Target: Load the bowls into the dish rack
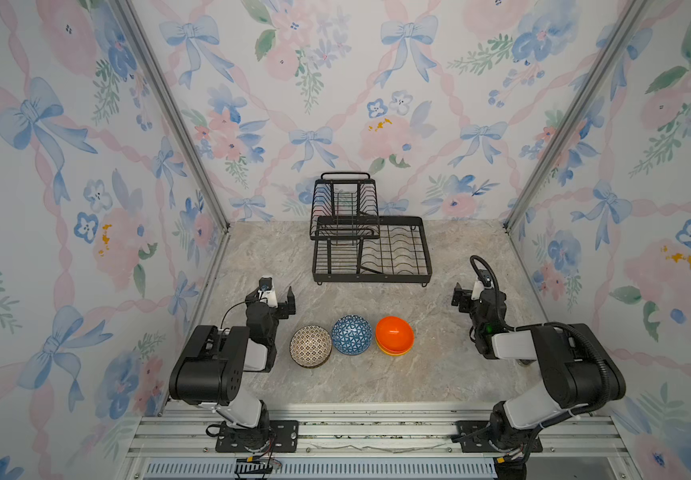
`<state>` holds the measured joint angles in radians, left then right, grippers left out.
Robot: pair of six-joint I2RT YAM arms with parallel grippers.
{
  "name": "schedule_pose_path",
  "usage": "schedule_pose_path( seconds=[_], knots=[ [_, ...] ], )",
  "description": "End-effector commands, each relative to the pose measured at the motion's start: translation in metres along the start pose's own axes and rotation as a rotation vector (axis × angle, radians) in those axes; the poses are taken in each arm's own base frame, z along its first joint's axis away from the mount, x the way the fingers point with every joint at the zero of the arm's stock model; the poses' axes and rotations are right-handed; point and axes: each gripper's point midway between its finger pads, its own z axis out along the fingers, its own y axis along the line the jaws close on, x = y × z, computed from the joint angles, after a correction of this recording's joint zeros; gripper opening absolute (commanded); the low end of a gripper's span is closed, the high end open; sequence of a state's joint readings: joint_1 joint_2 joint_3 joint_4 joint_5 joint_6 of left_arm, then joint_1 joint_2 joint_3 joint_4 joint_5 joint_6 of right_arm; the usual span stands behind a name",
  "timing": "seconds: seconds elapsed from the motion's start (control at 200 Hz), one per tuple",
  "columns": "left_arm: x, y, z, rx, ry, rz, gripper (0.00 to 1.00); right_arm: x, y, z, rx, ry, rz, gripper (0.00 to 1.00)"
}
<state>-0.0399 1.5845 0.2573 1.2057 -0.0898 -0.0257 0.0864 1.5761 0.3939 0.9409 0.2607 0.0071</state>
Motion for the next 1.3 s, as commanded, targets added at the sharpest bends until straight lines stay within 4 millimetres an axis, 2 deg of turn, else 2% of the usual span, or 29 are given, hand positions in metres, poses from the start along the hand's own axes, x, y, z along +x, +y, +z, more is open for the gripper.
schedule_pose_path(
  seconds=[0.0, 1.295],
  knots=[
    [-0.0002, -0.0008, -0.0037, -0.001, 0.0, 0.018, 0.98, -0.0012, -0.0014, -0.0038, -0.005, -0.003, 0.008, 0.97],
    [-0.0004, -0.0005, -0.003, 0.037, -0.001, -0.004, 0.98, -0.0015, -0.0016, -0.0035, -0.008, -0.002, 0.011, 0.97]
  ],
)
